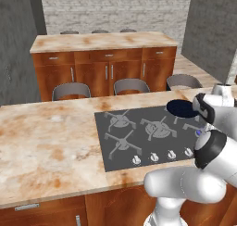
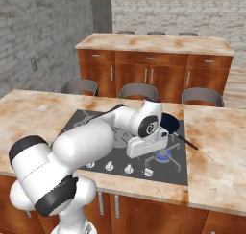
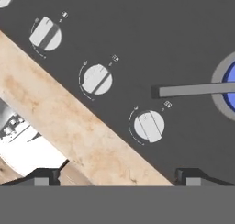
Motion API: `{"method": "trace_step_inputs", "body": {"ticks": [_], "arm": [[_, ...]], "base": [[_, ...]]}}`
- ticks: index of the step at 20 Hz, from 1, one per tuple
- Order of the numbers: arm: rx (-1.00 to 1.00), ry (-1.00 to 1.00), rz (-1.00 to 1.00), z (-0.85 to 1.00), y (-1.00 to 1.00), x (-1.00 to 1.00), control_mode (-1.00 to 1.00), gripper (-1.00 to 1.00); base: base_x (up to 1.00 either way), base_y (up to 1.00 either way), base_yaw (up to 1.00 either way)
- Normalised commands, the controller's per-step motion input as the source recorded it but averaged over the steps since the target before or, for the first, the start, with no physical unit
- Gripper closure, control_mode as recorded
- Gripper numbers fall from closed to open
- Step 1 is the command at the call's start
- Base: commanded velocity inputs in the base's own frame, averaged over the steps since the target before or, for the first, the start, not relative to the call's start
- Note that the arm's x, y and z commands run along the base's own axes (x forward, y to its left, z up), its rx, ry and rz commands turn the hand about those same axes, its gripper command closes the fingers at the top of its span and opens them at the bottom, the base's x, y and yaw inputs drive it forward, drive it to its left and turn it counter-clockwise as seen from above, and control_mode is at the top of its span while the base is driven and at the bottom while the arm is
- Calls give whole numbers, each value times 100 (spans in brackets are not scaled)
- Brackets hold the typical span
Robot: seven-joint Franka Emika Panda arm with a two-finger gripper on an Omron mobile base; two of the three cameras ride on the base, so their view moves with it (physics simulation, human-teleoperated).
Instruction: Turn off the front right burner of the stove.
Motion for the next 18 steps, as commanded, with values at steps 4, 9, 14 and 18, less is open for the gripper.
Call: {"method": "trace_step_inputs", "body": {"ticks": [4,9,14,18], "arm": [[0,5,-2,-39,-3,2,-100,-100],[0,1,-7,-47,-2,-5,-100,-100],[0,4,-7,-25,-5,0,-100,-100],[0,1,0,-26,-10,0,-100,-100]], "base": [[0,0,0],[0,0,0],[0,0,0],[0,0,0]]}}
